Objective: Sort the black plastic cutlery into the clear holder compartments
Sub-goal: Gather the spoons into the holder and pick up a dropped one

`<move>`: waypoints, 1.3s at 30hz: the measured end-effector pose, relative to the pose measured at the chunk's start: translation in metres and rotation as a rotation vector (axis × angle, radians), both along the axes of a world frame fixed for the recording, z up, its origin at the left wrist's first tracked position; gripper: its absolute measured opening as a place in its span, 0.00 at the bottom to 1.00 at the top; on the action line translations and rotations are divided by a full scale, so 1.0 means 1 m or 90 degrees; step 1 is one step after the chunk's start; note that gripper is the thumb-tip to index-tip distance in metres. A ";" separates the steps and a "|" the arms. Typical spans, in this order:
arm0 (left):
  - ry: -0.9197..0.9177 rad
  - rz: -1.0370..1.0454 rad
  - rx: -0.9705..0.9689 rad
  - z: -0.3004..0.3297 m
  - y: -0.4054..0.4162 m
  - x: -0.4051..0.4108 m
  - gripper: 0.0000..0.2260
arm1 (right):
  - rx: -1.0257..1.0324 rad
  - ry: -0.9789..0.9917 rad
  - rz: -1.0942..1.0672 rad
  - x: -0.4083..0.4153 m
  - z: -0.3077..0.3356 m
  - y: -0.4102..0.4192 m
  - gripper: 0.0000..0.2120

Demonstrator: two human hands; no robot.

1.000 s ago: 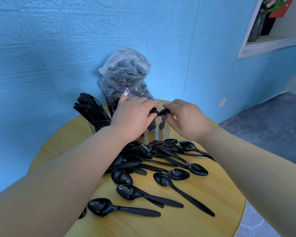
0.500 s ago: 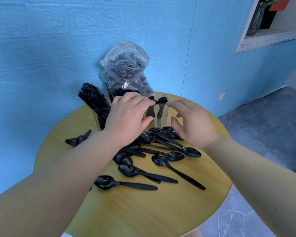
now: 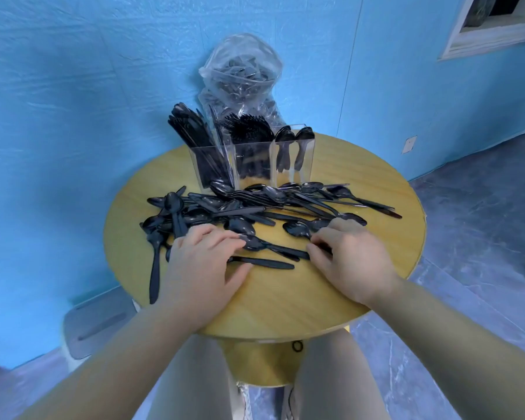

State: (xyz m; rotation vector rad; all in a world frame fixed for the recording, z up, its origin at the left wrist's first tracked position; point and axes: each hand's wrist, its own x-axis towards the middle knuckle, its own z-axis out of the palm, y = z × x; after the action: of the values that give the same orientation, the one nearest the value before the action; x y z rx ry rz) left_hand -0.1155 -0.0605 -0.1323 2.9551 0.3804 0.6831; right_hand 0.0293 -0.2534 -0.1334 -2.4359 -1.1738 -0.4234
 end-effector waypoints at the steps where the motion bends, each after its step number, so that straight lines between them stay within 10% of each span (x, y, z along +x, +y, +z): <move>1: -0.011 0.017 0.009 -0.001 0.002 -0.004 0.21 | -0.012 0.009 0.001 -0.004 0.000 0.003 0.09; 11: 0.005 0.119 -0.042 -0.003 0.006 -0.017 0.21 | -0.137 0.016 0.038 -0.041 0.011 0.052 0.36; 19: -0.017 0.150 -0.077 0.008 0.013 -0.024 0.22 | -0.040 0.069 0.030 -0.039 0.007 0.054 0.12; 32: 0.102 0.076 -0.188 0.012 0.001 -0.020 0.24 | 0.162 0.003 0.055 -0.033 -0.004 0.054 0.13; 39: -0.025 0.034 -0.169 0.024 -0.006 0.003 0.19 | 0.261 0.003 0.070 -0.031 0.005 0.054 0.14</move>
State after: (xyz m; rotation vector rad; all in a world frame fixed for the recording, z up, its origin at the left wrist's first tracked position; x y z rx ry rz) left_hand -0.1121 -0.0662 -0.1082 2.6864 0.5062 0.6394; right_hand -0.0015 -0.1994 -0.1289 -2.0117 -1.0876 -0.5623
